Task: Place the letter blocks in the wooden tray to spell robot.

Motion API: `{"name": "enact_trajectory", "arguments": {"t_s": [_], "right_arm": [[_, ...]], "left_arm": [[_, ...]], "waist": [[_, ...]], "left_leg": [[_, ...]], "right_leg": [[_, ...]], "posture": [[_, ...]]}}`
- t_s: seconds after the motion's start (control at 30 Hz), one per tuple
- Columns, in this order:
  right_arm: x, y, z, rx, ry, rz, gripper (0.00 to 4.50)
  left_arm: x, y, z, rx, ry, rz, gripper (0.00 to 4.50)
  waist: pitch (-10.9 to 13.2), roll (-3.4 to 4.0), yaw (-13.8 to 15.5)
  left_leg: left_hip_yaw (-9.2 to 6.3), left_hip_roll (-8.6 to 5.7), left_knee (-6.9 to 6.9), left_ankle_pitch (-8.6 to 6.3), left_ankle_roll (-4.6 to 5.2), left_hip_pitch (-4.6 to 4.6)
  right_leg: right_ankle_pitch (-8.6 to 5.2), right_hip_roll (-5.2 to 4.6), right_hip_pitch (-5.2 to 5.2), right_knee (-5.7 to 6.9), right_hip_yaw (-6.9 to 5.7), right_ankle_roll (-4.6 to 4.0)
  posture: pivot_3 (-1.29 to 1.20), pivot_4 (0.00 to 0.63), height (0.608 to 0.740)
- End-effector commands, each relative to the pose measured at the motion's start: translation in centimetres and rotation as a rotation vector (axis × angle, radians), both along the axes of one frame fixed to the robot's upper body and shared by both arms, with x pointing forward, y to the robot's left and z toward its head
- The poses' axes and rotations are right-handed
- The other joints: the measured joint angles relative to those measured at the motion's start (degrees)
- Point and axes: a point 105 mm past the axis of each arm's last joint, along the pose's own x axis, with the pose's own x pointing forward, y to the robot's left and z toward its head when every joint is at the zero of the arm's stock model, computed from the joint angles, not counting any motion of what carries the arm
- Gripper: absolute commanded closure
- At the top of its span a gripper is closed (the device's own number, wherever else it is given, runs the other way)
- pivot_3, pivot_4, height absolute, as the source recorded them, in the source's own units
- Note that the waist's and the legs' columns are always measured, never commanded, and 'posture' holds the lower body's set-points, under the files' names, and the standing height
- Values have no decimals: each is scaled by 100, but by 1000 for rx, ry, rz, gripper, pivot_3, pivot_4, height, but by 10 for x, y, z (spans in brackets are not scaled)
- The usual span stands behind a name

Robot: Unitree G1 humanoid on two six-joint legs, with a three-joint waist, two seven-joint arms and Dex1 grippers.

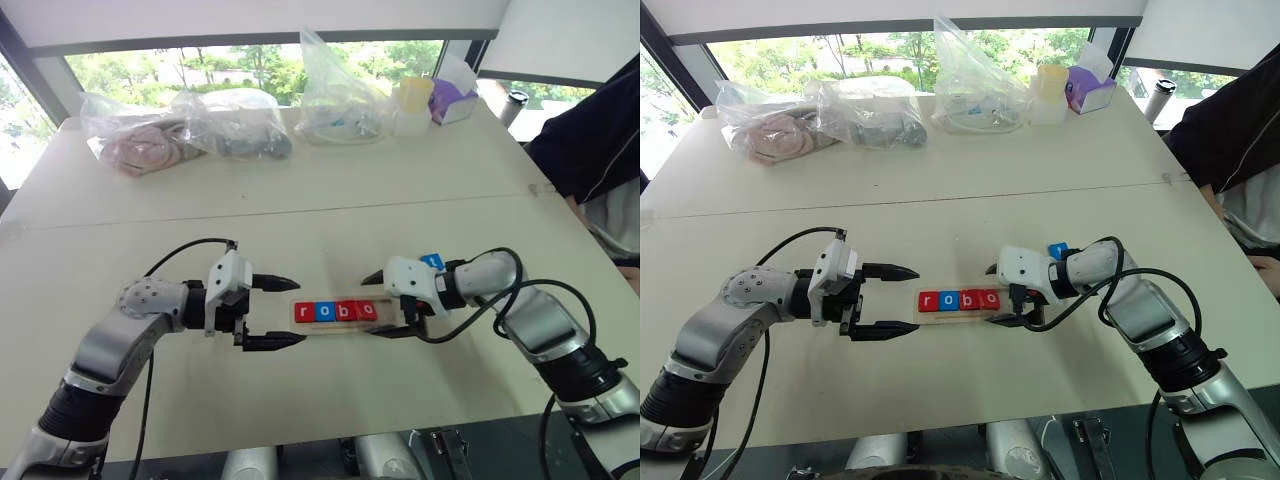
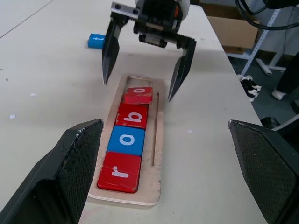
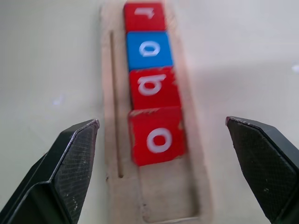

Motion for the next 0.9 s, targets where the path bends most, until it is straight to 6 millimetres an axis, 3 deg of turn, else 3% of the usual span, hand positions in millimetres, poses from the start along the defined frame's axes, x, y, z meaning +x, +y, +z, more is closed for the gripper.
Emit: {"name": "enact_trajectory", "arguments": {"t_s": [0.03,0.27,0.63,0.77,0.9], "right_arm": [[2,6,17,46,-52,-3,25],[3,7,5,42,-32,-26,25],[13,6,7,43,-77,-57,25],[12,7,15,79,-78,-70,25],[19,-1,37,157,-101,-160,25]], "left_arm": [[-3,-2,9,-21,-34,-17,0],[-2,-2,10,-21,-36,-19,0],[-2,-3,10,-22,-33,-20,0],[-2,-4,10,-24,-32,-22,0],[-2,-5,10,-25,-33,-26,0]], "waist": [[0,0,2],[0,0,2],[0,0,0],[0,0,1],[0,0,2]], "left_leg": [[0,0,0,0,0,0],[0,0,0,0,0,-1],[0,0,0,0,0,0],[0,0,0,0,0,0],[0,0,0,0,0,-1]], "right_leg": [[0,0,0,0,0,0],[0,0,0,1,0,0],[0,0,0,1,0,-1],[1,0,0,1,0,-1],[1,0,0,1,0,-1]], "posture": [[0,150,740],[0,150,740],[0,150,740],[0,150,740],[0,150,740]]}}
